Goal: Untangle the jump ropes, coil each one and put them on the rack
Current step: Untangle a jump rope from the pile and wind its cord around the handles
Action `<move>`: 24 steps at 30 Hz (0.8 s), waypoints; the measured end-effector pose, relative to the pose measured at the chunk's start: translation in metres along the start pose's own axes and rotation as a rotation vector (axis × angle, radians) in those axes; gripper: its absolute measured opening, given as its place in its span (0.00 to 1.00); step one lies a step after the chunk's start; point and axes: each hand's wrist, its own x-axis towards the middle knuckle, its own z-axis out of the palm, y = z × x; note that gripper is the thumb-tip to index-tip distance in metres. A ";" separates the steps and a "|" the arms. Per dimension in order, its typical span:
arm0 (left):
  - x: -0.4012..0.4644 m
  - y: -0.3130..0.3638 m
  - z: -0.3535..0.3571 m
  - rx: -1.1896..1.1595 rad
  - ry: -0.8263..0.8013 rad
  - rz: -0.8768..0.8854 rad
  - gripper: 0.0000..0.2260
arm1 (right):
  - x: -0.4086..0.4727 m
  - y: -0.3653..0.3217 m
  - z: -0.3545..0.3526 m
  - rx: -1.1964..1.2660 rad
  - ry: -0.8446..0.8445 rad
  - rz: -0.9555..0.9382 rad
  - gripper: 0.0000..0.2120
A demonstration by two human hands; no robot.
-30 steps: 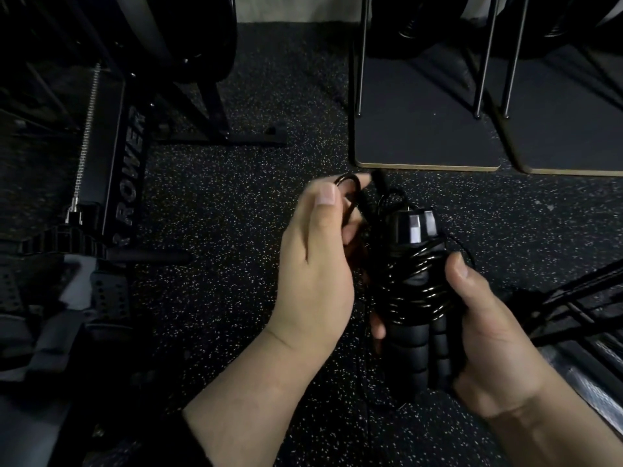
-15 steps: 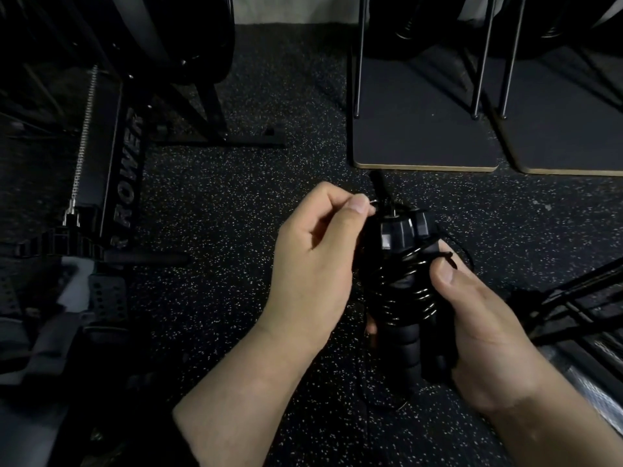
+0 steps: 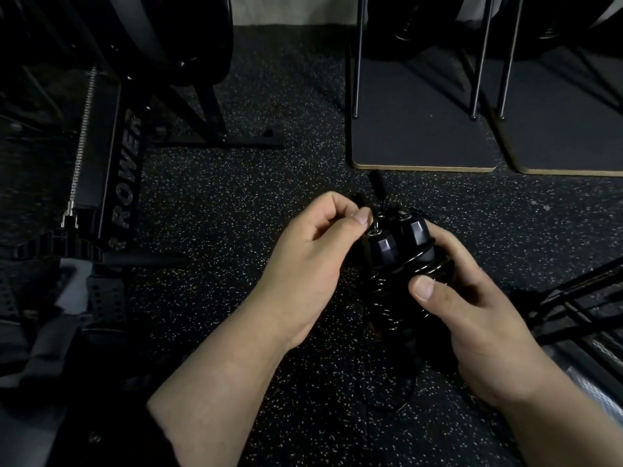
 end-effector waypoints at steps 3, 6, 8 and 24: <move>0.001 0.000 -0.004 -0.023 -0.043 -0.042 0.10 | 0.000 0.000 -0.007 -0.094 -0.010 -0.019 0.30; 0.003 0.000 -0.010 -0.030 -0.134 -0.129 0.07 | -0.001 -0.001 -0.013 -0.181 -0.046 -0.038 0.27; 0.004 0.000 -0.013 -0.005 -0.171 -0.171 0.05 | -0.001 -0.002 -0.015 -0.226 -0.092 -0.048 0.28; -0.001 0.001 -0.009 -0.023 -0.193 -0.187 0.08 | 0.001 -0.003 -0.019 -0.301 -0.067 -0.060 0.18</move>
